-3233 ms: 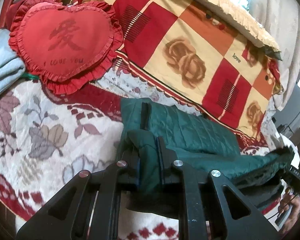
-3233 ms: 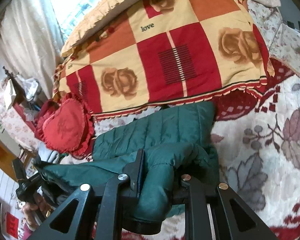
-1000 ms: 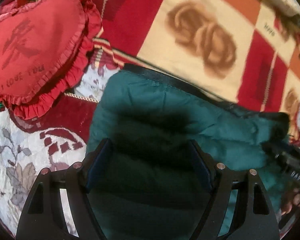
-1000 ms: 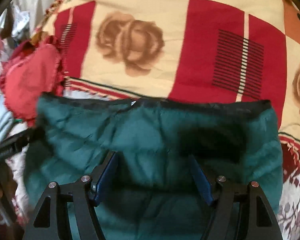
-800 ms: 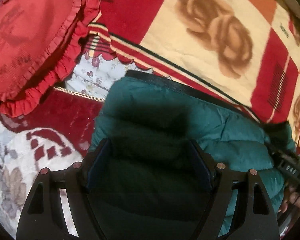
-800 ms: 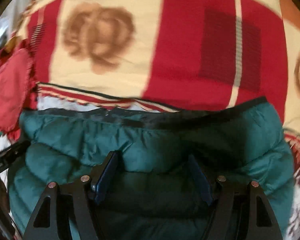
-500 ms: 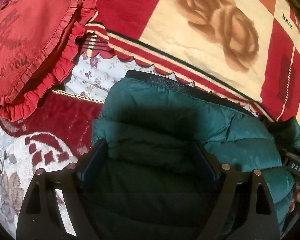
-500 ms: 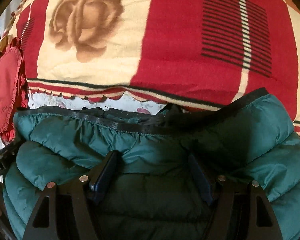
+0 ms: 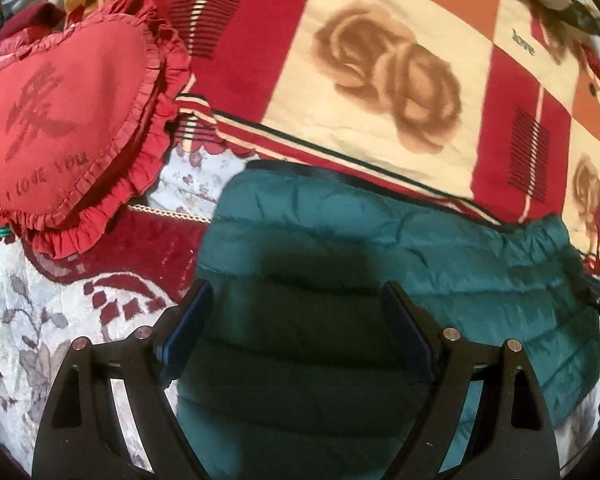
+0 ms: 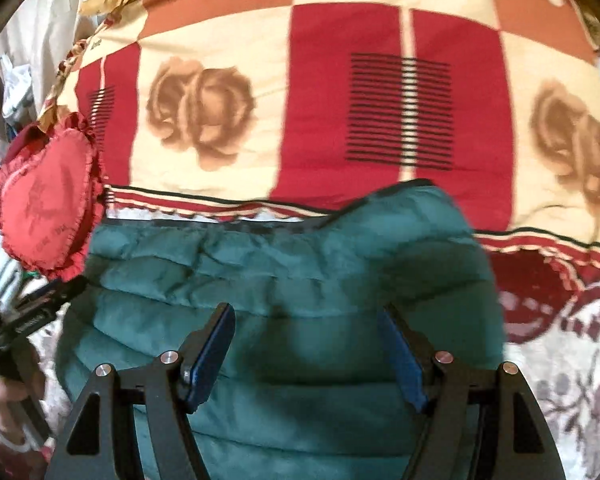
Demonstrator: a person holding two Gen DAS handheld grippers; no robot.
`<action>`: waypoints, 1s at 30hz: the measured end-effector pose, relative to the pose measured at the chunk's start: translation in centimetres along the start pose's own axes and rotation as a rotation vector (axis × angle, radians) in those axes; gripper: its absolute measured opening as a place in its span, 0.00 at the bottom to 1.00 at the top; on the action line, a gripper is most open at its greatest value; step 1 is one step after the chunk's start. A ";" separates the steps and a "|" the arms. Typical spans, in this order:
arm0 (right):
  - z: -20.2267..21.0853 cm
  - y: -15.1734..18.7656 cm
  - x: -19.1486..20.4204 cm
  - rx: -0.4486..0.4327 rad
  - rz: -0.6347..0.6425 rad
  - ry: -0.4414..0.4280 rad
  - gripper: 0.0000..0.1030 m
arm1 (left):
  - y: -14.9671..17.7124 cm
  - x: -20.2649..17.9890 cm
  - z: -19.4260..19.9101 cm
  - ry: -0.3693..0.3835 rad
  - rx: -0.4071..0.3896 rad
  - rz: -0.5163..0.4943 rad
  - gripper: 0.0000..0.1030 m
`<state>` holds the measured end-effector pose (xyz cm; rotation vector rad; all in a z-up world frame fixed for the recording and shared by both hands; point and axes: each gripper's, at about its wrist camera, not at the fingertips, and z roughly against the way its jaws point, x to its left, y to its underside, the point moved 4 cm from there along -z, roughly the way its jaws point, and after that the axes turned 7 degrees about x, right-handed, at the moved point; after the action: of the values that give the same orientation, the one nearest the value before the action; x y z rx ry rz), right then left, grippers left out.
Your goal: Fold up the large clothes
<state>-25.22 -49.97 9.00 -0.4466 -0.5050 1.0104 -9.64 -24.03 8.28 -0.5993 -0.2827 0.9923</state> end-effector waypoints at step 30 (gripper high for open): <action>-0.7 5.1 -3.2 0.055 -0.041 0.041 0.72 | 1.2 0.2 -4.7 -0.035 0.090 -0.001 0.89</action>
<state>-29.69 -50.54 4.86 -0.4060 -0.4473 0.9714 -8.11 -24.97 3.73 -0.5011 -0.2675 1.0102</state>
